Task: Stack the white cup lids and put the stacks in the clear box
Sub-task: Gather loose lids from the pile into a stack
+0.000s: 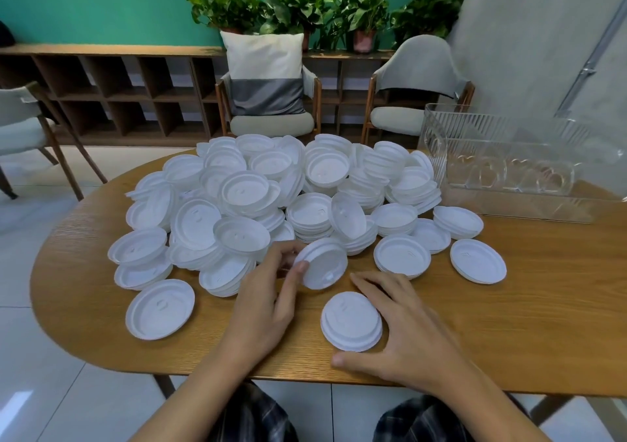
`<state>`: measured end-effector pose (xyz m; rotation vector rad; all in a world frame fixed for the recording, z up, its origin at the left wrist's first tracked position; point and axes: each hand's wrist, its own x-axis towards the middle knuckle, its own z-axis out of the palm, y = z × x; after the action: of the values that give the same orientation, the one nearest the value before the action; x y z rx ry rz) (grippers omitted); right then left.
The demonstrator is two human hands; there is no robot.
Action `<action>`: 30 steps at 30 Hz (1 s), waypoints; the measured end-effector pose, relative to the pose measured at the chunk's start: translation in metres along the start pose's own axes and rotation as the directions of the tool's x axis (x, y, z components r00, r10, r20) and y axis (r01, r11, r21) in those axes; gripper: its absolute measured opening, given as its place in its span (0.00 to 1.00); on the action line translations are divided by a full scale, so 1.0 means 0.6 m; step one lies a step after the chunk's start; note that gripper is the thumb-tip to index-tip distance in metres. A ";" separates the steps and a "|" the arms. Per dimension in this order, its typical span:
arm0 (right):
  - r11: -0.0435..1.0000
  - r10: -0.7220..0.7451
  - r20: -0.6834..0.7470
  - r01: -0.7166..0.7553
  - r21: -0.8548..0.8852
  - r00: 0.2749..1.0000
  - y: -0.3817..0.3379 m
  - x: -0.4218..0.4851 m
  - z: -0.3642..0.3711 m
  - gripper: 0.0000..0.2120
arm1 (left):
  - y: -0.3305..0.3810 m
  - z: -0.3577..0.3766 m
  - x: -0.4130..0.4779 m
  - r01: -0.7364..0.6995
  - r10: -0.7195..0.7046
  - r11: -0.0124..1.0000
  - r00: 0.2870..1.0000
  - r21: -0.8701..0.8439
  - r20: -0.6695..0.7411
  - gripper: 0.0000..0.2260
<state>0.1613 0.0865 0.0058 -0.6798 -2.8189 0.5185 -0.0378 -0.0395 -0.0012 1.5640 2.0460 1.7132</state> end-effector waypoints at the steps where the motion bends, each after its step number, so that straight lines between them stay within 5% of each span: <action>1: 1.000 -0.005 0.017 0.006 -0.022 1.000 -0.001 0.001 -0.001 0.59 | -0.001 0.000 0.002 0.023 -0.024 0.999 1.000 -0.024 -0.009 0.06; 12: 0.992 0.056 -0.095 -0.045 0.116 0.994 0.005 0.013 0.010 0.48 | -0.007 -0.006 0.010 0.247 -0.208 0.925 0.965 -0.291 0.159 0.08; 23: 0.960 0.000 -0.160 0.045 0.278 0.987 0.006 0.030 0.033 0.43 | -0.012 0.012 0.008 -0.022 -0.012 0.980 0.986 0.199 0.166 0.13; 27: 0.956 0.010 -0.166 0.040 0.292 0.986 0.011 0.029 0.039 0.41 | -0.005 0.011 0.000 -0.013 -0.062 0.964 0.961 0.267 0.270 0.31; 30: 0.955 0.016 -0.176 0.037 0.295 0.984 0.015 0.027 0.039 0.43 | -0.009 0.009 0.001 -0.009 -0.064 0.965 0.962 0.263 0.267 0.35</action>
<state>0.1444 0.0948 -0.0176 -0.6152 -2.5049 0.8171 -0.0384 -0.0345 -0.0074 1.7185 2.2029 1.1713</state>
